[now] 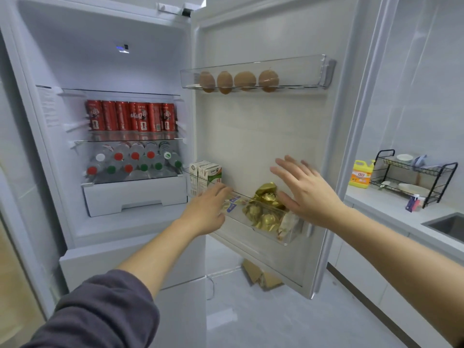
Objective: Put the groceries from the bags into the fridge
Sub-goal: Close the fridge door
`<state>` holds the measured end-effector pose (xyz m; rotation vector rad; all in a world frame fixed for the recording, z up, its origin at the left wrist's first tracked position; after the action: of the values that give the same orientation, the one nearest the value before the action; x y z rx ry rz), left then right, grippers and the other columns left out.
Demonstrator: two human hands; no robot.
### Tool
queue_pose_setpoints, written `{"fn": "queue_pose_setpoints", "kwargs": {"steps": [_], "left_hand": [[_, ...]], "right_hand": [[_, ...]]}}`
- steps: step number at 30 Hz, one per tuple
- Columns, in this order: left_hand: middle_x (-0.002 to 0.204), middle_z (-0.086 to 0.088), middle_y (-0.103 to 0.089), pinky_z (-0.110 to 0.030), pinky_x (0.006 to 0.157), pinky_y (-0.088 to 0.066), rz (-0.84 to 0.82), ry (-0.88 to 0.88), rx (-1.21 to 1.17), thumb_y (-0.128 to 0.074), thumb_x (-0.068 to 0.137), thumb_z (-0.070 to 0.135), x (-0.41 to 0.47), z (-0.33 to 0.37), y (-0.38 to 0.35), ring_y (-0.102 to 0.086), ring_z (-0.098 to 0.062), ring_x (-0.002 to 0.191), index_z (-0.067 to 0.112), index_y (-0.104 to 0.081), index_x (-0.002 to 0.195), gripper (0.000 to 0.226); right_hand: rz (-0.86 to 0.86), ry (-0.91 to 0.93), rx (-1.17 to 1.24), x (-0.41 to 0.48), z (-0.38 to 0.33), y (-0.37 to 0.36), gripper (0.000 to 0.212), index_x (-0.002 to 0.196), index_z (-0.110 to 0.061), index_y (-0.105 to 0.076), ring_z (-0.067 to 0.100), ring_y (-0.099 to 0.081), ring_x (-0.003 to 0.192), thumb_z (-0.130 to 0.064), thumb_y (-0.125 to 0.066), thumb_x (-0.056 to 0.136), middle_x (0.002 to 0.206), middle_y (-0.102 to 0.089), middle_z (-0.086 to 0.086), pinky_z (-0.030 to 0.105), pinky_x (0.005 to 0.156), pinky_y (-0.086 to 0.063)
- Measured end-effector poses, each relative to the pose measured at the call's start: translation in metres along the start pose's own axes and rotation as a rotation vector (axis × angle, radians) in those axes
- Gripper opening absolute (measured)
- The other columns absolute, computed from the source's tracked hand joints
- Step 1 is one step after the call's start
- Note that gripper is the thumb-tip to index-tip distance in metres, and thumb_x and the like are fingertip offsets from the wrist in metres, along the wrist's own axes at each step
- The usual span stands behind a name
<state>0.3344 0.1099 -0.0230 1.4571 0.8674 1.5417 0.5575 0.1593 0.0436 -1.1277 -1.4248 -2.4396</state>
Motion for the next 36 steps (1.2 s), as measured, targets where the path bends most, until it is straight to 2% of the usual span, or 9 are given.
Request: {"fn": "queue_pose_setpoints", "kwargs": {"steps": [2,5,9,14,20,26,31,33,36], "left_hand": [[0.153,0.004,-0.026,-0.039,0.104,-0.038,-0.006,-0.003,-0.009,-0.055,0.083,0.017,-0.004,-0.005,0.002,-0.035,-0.021,0.136,0.021,-0.030,0.148,0.070],[0.153,0.006,-0.026,-0.037,0.103,-0.039,-0.005,-0.007,-0.009,-0.055,0.085,0.018,-0.009,-0.011,0.006,-0.037,-0.019,0.134,0.022,-0.030,0.148,0.067],[0.143,0.005,-0.041,-0.040,0.098,-0.044,0.010,-0.011,-0.069,-0.052,0.090,0.019,-0.002,-0.021,0.017,-0.045,-0.021,0.127,0.023,-0.043,0.139,0.050],[0.156,-0.003,-0.027,-0.044,0.110,-0.033,0.117,0.189,-0.077,-0.053,0.094,0.023,0.031,-0.059,0.037,-0.030,-0.025,0.140,0.021,-0.034,0.148,0.057],[0.163,-0.005,-0.003,-0.053,0.117,-0.017,-0.141,0.293,0.079,-0.035,0.102,0.041,0.071,-0.084,0.019,-0.005,-0.026,0.150,0.022,-0.009,0.155,0.062],[0.150,-0.004,-0.037,-0.051,0.104,-0.039,-0.164,0.294,0.036,-0.028,0.102,0.032,0.091,-0.095,0.002,-0.035,-0.027,0.135,0.020,-0.034,0.146,0.046],[0.153,-0.003,-0.034,-0.050,0.107,-0.037,-0.171,0.290,0.053,-0.029,0.102,0.033,0.094,-0.096,0.003,-0.035,-0.027,0.137,0.020,-0.033,0.148,0.048],[0.160,-0.004,-0.019,-0.054,0.114,-0.026,-0.224,0.320,0.088,-0.027,0.103,0.040,0.091,-0.091,0.006,-0.021,-0.027,0.145,0.021,-0.022,0.153,0.053],[0.163,-0.009,-0.004,-0.057,0.116,-0.013,-0.098,0.321,0.069,-0.027,0.103,0.044,0.082,-0.066,0.015,-0.004,-0.027,0.150,0.020,-0.011,0.155,0.060]], "right_hand": [[-0.050,0.007,0.029,0.005,-0.002,-0.009,0.049,0.129,-0.015,-0.057,0.031,-0.054,0.125,-0.043,-0.036,0.094,0.130,-0.061,0.009,0.048,0.105,-0.039],[0.032,0.044,0.021,0.007,-0.011,-0.007,0.039,0.107,-0.016,-0.066,0.026,-0.066,0.090,-0.039,-0.036,0.095,0.097,-0.070,0.002,0.040,0.086,-0.048],[0.051,0.104,-0.003,0.009,-0.012,-0.007,0.040,0.068,-0.014,-0.056,0.024,-0.051,0.052,-0.031,-0.034,0.098,0.056,-0.052,-0.002,0.033,0.066,-0.042],[0.047,0.205,-0.078,0.014,-0.015,-0.002,0.045,0.055,-0.015,-0.042,0.027,-0.040,0.037,-0.030,-0.037,0.097,0.042,-0.039,-0.001,0.029,0.058,-0.041],[0.038,0.212,-0.123,0.018,-0.013,-0.001,0.048,0.050,-0.016,-0.036,0.030,-0.037,0.032,-0.029,-0.037,0.096,0.037,-0.036,0.000,0.028,0.055,-0.045],[0.034,0.225,-0.132,0.019,-0.008,-0.005,0.049,0.050,-0.017,-0.035,0.028,-0.036,0.030,-0.032,-0.035,0.096,0.036,-0.037,0.000,0.030,0.046,-0.047],[0.011,0.200,-0.101,0.014,-0.002,-0.009,0.049,0.053,-0.017,-0.039,0.025,-0.034,0.035,-0.033,-0.033,0.098,0.041,-0.036,-0.003,0.030,0.052,-0.047],[0.007,0.207,-0.072,0.013,-0.003,-0.002,0.044,0.062,-0.016,-0.051,0.025,-0.049,0.049,-0.034,-0.035,0.098,0.054,-0.050,-0.002,0.034,0.060,-0.047],[0.037,0.229,-0.071,0.009,-0.004,0.018,0.035,0.100,-0.017,-0.068,0.025,-0.063,0.101,-0.037,-0.040,0.098,0.104,-0.068,0.003,0.040,0.088,-0.048]]}}
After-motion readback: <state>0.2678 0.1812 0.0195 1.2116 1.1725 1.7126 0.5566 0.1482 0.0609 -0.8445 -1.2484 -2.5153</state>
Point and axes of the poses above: each hand's wrist, its own x-axis towards the middle knuckle, its own y-axis out of the back of the hand, z = x × y, the point moved 5 cm from there along x, towards the middle knuckle
